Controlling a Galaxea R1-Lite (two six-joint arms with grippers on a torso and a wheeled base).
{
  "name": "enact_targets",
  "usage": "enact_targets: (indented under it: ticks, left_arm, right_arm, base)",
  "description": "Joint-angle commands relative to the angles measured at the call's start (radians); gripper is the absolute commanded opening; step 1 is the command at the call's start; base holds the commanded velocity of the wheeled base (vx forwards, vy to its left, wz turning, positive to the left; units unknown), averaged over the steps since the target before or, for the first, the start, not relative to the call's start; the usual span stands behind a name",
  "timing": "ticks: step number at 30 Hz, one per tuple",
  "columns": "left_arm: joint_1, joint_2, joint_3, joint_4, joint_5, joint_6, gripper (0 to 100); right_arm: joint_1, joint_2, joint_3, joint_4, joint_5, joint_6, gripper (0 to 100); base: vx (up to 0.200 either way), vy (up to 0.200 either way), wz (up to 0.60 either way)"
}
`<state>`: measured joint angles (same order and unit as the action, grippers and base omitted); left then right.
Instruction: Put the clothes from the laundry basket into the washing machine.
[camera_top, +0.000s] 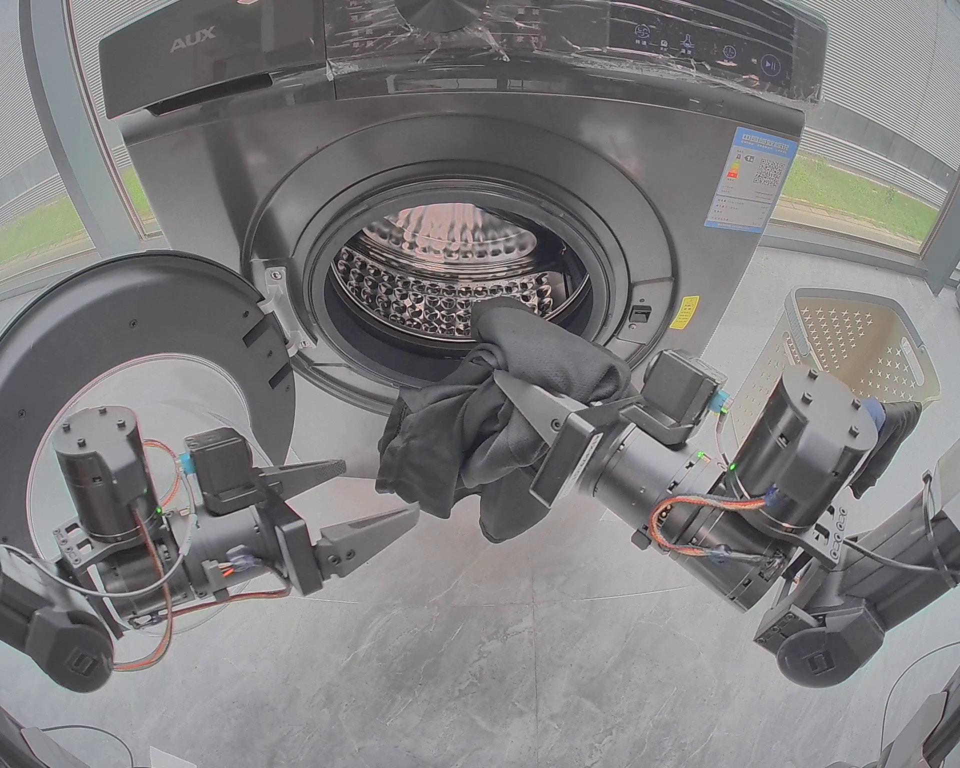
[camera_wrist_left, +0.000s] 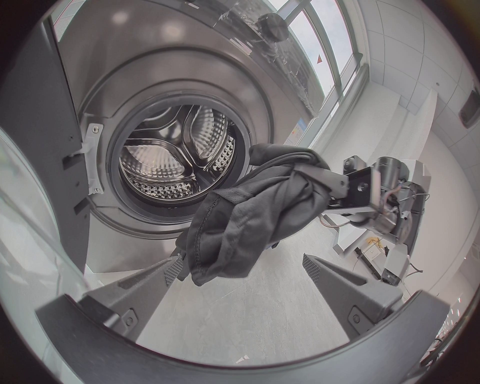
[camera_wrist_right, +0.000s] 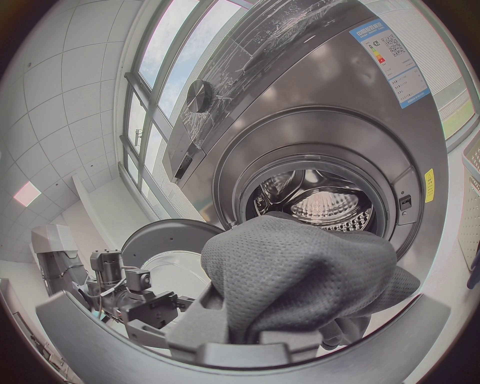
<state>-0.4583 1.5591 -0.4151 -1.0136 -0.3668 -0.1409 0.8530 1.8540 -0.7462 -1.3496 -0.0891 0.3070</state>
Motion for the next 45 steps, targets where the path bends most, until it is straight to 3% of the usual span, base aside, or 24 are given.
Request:
enact_targets:
  ticks: [1,10,22,23,31,36,45]
  left_arm:
    - [-0.014,0.144,-0.059,-0.043,0.014,-0.013,100]
    - [-0.033,0.216,-0.113,-0.091,0.031,-0.014,100]
    - [-0.033,0.305,-0.175,-0.186,0.098,-0.043,100]
    - [-0.033,0.309,-0.179,-0.192,0.104,-0.043,0]
    - [-0.04,0.312,-0.182,-0.246,0.121,-0.046,0]
    - [-0.065,0.269,-0.166,-0.258,0.126,-0.063,0]
    - [-0.109,0.012,0.036,-0.263,0.104,-0.066,0]
  right_arm:
    - [0.008,-0.003,0.005,0.0,-0.001,0.0,0]
    - [0.018,-0.004,0.005,0.0,-0.001,-0.003,0]
    - [0.028,-0.009,0.021,-0.002,-0.003,-0.006,0]
    - [0.028,-0.009,0.021,0.0,-0.001,-0.006,0]
    - [0.026,-0.007,0.022,0.0,-0.001,-0.008,0]
    - [0.023,-0.006,0.03,0.001,-0.003,-0.008,0]
    - [-0.015,0.013,0.114,0.0,0.0,-0.003,0]
  base:
    - [0.0,0.0,0.0]
    - [0.0,0.0,0.0]
    - [0.0,0.0,0.0]
    - [0.0,0.0,0.0]
    - [0.0,0.0,0.0]
    - [0.0,0.0,0.0]
    - [0.0,0.0,0.0]
